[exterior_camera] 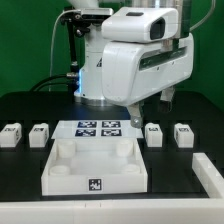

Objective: Assemble one leg

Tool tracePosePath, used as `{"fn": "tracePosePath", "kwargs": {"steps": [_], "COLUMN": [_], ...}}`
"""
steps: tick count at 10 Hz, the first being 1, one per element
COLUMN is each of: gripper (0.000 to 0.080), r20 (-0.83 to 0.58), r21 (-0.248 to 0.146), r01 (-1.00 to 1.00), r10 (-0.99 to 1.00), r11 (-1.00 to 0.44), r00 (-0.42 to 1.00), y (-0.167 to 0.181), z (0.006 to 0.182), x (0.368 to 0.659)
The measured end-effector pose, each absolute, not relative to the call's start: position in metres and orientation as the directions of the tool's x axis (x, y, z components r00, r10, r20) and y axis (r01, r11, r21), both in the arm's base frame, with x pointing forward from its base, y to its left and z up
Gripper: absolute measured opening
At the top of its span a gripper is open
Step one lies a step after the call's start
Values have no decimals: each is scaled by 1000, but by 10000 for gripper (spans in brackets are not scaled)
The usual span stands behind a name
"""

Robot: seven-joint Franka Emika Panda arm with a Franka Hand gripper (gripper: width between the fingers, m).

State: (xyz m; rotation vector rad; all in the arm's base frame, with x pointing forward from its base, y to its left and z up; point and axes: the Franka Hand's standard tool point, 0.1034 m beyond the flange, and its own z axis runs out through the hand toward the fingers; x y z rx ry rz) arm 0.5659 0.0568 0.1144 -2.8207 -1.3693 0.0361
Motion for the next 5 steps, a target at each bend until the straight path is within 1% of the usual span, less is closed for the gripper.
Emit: {"fn": "tracePosePath", "kwargs": {"steps": [5], "gripper": [650], "r20": [-19], "r21": [-16], "r01": [785], "r10": [785], "r11": [-619], "r00": [619], "y": [57], "z": [114], "x": [566]}}
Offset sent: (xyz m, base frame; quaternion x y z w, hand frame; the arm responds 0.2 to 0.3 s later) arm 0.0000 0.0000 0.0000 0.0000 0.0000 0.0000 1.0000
